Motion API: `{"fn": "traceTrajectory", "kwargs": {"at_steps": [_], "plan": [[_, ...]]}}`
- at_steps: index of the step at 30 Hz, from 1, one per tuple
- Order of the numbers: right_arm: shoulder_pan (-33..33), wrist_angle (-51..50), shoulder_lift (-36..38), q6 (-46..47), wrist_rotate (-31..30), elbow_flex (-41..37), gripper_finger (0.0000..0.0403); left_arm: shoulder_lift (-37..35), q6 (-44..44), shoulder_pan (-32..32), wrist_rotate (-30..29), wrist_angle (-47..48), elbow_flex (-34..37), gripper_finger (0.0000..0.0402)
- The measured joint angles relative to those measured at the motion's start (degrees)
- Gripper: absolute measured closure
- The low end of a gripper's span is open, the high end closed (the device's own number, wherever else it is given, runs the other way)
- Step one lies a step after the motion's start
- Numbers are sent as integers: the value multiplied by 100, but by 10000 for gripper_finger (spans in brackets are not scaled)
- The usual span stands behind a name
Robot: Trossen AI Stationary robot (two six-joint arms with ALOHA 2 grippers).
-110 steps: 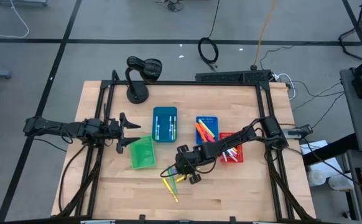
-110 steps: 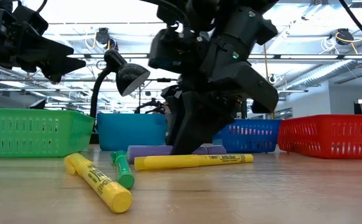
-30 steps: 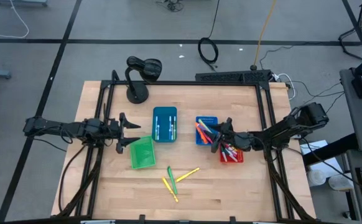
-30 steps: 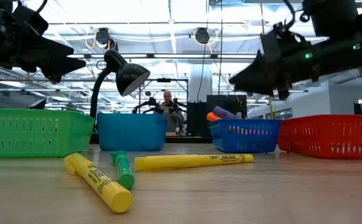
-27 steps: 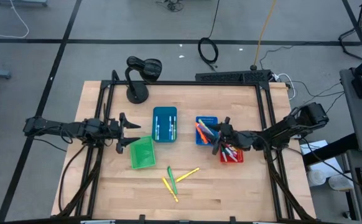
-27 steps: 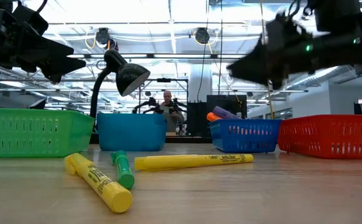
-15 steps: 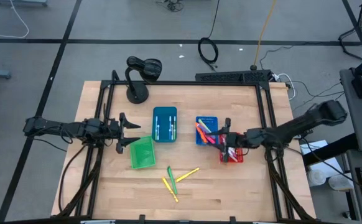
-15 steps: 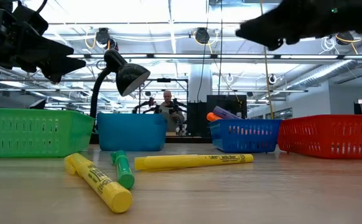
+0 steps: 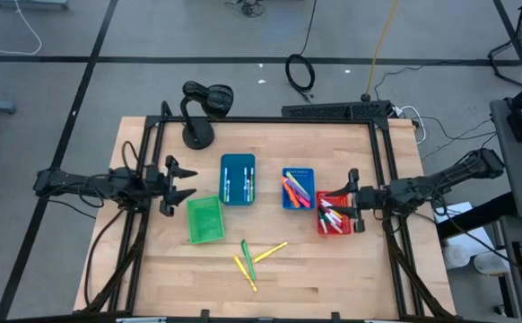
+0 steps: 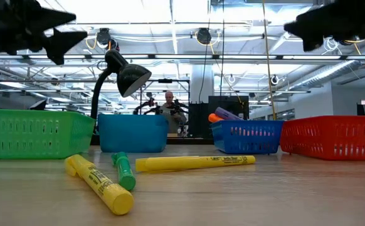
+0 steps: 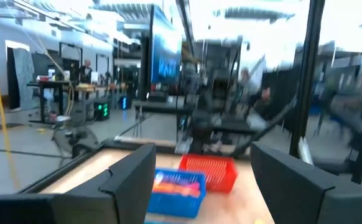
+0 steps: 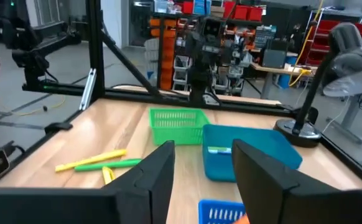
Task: Pick & Place Markers
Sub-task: Put the right yellow pen into the green bin
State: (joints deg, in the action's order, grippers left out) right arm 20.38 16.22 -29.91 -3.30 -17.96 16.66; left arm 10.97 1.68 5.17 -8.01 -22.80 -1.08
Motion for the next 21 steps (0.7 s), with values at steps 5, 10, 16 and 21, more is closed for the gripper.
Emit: {"fn": "traceTrajectory", "kwargs": {"at_steps": [5, 10, 16, 21], "plan": [[0, -60, 938, -49, 4, -654, 257, 0, 341, -1, -1, -502, 0, 135], [0, -611, 1902, -76, -4, -824, 257, 0, 345, 0, 0, -513, -2, 135], [-2, -1869, 2988, 25, -3, -705, 257, -1, 349, 0, 31, -214, -2, 135], [-13, -2351, 2944, 183, 157, -679, 257, 26, 511, 0, -141, -145, 0, 135]]}}
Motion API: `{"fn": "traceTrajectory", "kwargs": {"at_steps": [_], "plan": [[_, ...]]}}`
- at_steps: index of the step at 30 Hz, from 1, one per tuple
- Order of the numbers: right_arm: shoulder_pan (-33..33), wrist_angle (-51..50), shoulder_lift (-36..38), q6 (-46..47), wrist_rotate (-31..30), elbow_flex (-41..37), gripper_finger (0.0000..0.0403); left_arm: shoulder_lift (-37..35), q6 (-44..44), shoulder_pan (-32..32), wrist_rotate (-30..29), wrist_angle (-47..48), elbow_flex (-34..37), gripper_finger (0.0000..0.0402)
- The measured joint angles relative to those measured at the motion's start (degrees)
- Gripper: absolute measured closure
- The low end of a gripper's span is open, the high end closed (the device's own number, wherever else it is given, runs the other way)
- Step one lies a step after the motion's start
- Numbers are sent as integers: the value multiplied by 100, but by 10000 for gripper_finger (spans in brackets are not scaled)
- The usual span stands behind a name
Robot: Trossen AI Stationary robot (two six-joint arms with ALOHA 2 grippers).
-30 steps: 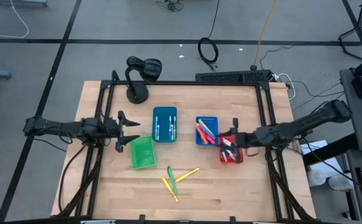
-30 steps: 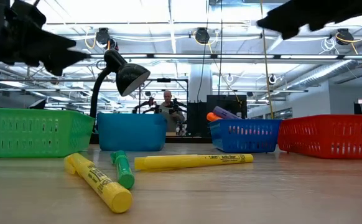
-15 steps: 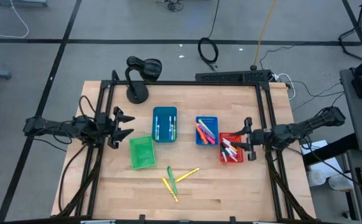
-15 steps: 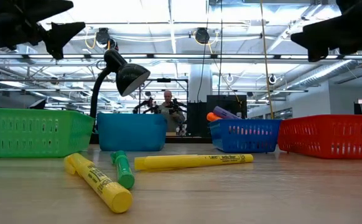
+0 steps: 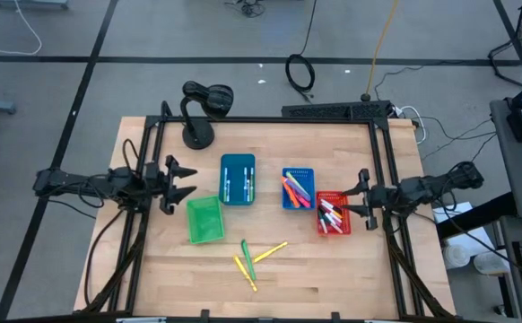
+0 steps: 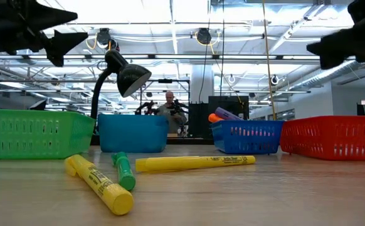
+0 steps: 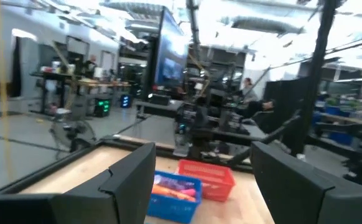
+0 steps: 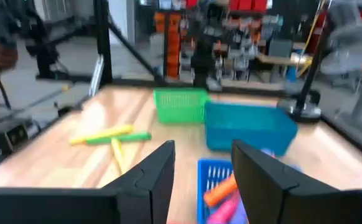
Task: Pick & Place Markers
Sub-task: Put the right yellow pen into the green bin
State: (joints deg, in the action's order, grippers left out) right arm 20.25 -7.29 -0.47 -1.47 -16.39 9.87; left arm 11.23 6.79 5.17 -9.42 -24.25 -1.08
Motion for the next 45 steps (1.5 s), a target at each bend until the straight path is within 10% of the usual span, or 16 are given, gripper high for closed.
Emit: {"fn": "traceTrajectory", "kwargs": {"at_steps": [17, 34, 45], "plan": [[-4, 3, 0, -20, -751, -278, 257, 1821, 914, 698, -455, 199, -633, 135], [-4, 142, -4, -27, -751, -304, 257, 8383, 581, 2247, -1086, 3619, -6203, 135], [-4, 810, -4, -29, -753, -343, 257, 10895, 1375, 2097, -1253, 6197, -9604, 135]]}}
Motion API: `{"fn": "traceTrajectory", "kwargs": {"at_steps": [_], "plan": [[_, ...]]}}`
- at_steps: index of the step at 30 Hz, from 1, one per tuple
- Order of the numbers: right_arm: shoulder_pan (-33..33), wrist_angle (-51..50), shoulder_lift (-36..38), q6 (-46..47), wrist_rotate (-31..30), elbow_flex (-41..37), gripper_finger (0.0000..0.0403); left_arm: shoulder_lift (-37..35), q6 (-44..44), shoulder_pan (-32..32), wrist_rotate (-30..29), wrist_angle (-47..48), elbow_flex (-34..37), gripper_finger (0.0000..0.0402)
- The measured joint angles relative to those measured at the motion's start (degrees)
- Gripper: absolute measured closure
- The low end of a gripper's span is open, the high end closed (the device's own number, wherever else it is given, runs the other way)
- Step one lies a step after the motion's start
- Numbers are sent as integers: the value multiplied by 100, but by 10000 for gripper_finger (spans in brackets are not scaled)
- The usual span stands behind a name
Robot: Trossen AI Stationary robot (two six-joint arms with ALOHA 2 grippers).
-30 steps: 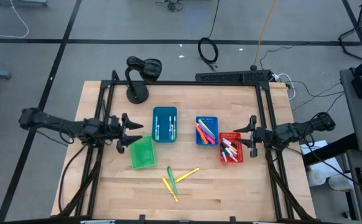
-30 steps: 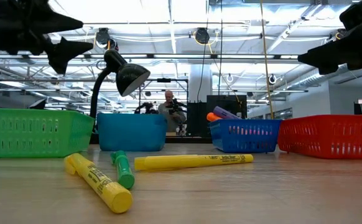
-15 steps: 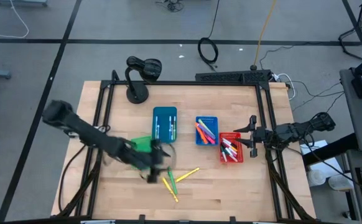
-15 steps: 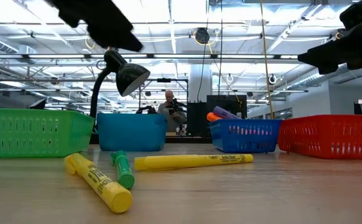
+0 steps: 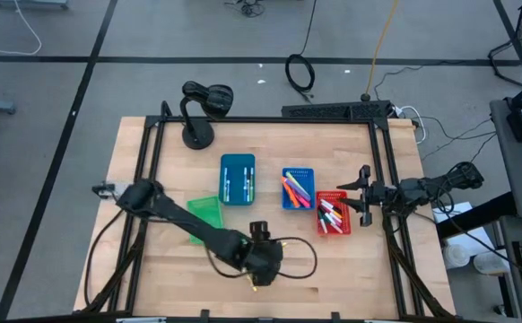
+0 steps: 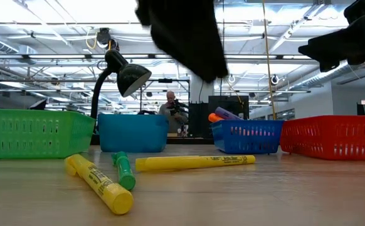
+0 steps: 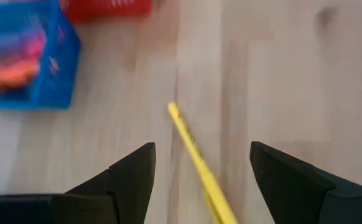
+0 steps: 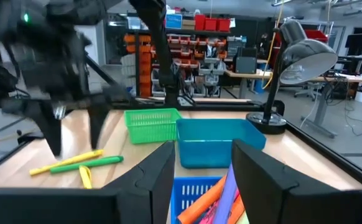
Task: Pick & Place Markers
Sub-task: Put the right yellow pen into the green bin
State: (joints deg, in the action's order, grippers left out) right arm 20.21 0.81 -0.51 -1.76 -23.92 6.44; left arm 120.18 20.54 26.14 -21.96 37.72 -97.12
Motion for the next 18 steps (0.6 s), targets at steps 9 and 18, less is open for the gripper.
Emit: {"fn": "traceTrajectory", "kwargs": {"at_steps": [9, 18], "plan": [[0, 47, 0, 2, 0, 2, 257, 758, 1577, -344, 1171, 808, -250, 135], [-1, 65, 0, 2, 2, 13, 257, 935, 1581, -369, 1242, 813, -243, 135]]}}
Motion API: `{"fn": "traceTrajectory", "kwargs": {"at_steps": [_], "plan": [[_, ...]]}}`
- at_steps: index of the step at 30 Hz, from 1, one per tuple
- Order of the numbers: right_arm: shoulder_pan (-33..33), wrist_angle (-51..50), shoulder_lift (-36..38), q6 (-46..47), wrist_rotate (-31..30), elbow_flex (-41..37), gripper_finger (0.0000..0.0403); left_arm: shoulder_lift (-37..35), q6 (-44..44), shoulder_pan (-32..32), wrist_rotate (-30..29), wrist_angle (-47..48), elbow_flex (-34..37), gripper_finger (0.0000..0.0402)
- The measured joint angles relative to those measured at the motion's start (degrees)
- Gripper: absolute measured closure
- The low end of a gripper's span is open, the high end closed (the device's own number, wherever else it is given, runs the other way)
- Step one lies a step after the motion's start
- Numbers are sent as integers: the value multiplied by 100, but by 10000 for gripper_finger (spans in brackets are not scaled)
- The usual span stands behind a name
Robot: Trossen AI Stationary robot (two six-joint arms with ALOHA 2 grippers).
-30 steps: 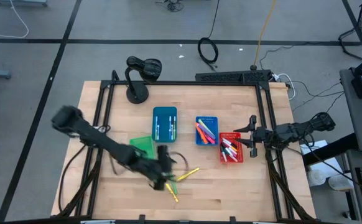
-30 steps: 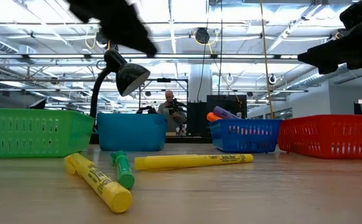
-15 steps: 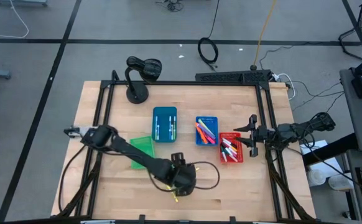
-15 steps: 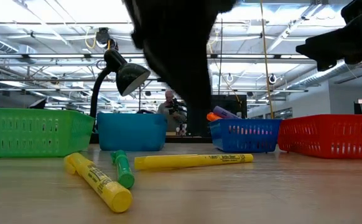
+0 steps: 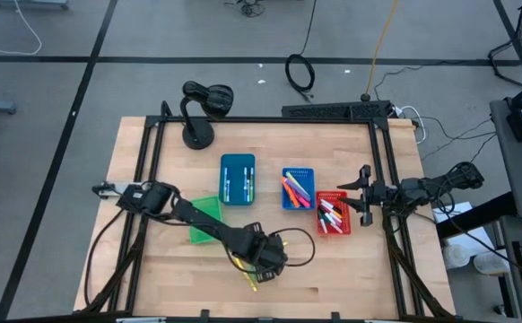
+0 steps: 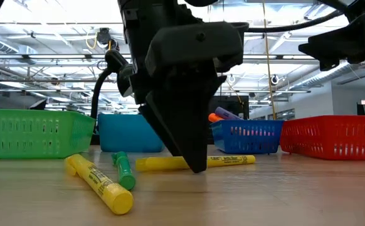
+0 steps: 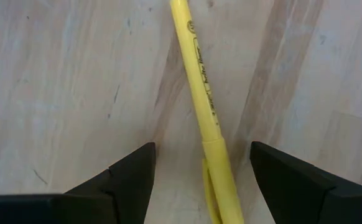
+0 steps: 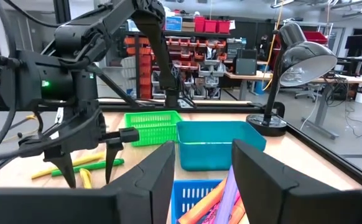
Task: Pick & Place Markers
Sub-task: Put the right yellow pen into the green bin
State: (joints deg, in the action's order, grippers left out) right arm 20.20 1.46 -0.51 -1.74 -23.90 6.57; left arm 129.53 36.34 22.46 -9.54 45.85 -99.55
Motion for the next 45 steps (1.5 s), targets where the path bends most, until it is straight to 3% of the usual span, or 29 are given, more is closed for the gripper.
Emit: {"fn": "traceTrajectory", "kwargs": {"at_steps": [11, 22, 27, 39, 45], "plan": [[-1, 4, -11, 0, -2, 11, 257, 264, 131, -65, 254, 75, -28, 149], [-1, 6, -11, 0, 0, 11, 257, 274, 196, -83, 367, 61, -14, 316], [-1, 6, -11, 1, 0, 11, 257, 272, 122, -107, 393, 34, -7, 363], [-1, 6, -11, 0, 0, 13, 257, 79, -176, -94, 350, 51, 12, 358], [-1, 6, -11, 0, 0, 13, 257, -357, -191, 64, -316, 306, 55, 367]]}}
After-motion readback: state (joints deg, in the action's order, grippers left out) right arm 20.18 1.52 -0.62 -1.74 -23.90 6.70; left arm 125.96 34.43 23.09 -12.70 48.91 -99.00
